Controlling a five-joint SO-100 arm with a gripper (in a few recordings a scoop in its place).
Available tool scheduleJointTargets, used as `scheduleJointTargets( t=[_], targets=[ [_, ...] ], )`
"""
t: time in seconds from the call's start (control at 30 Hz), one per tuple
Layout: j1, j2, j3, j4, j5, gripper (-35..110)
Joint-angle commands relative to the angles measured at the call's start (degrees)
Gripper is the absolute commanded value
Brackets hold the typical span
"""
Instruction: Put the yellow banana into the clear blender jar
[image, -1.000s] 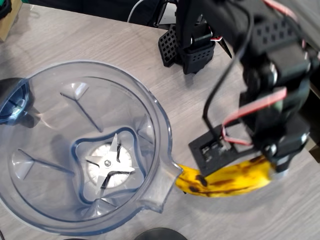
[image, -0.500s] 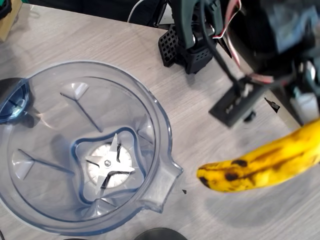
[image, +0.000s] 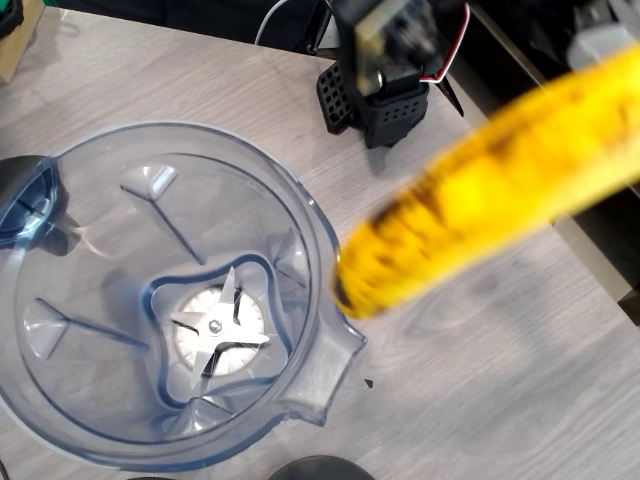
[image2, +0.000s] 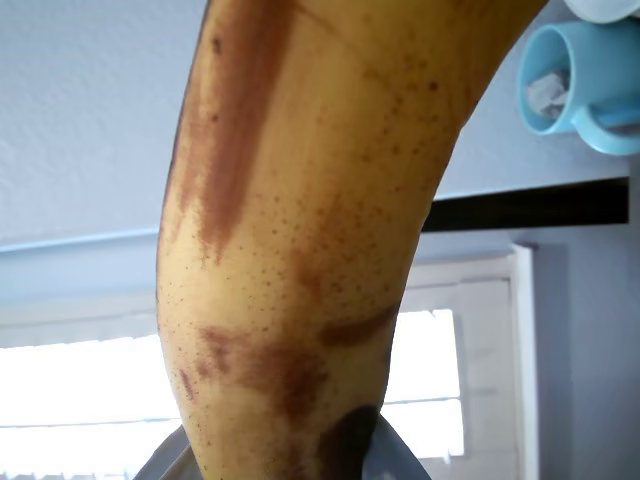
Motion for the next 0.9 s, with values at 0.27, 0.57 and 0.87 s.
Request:
scheduleJointTargets(
  t=[0.27, 0.57, 0.87],
  targets=[
    [12.22, 3.69, -3.34, -2.81, 0.18, 0],
    [31.82, 2.9, 9.84, -7.29, 3.08, 0],
    [41.57, -8.7, 15.82, -15.64, 7.21, 0]
  ],
)
